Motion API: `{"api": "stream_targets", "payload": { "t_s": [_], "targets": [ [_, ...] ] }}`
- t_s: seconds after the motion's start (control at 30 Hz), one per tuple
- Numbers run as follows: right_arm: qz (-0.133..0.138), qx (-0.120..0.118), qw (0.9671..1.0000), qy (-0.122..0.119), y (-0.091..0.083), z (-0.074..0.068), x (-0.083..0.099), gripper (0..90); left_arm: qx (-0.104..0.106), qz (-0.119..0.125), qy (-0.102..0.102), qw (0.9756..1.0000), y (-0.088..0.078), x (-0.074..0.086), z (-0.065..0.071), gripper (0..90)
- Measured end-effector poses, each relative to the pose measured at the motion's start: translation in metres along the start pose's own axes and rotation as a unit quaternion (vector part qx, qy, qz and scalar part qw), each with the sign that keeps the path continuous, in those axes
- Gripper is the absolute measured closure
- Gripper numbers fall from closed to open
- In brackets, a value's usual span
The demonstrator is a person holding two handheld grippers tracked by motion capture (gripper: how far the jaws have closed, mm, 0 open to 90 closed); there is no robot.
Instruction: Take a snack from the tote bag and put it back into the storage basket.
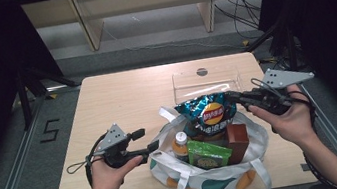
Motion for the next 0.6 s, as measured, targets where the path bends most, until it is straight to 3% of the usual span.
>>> {"api": "stream_targets", "payload": {
  "t_s": [0.47, 0.57, 0.6],
  "targets": [
    [0.037, 0.019, 0.9990, 0.017, -0.006, 0.005, -0.025, 90.0, 0.000, 0.001, 0.006, 1.0000, 0.000, 0.000, 0.000, 32.7],
    [0.043, 0.020, 0.9988, 0.008, -0.006, 0.006, -0.029, 90.0, -0.004, -0.002, 0.006, 1.0000, -0.001, 0.001, -0.002, 32.9],
    [0.049, 0.021, 0.9986, -0.005, -0.006, 0.008, -0.031, 90.0, -0.002, 0.000, 0.006, 1.0000, 0.000, 0.002, -0.002, 33.0]
  ]
}}
Point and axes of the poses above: each handheld gripper's, and its own axes: y roughly forward along the jaws, x roughly out of its underside, z roughly to its right, the point moved 7 cm from there along y, roughly forward along the jaws
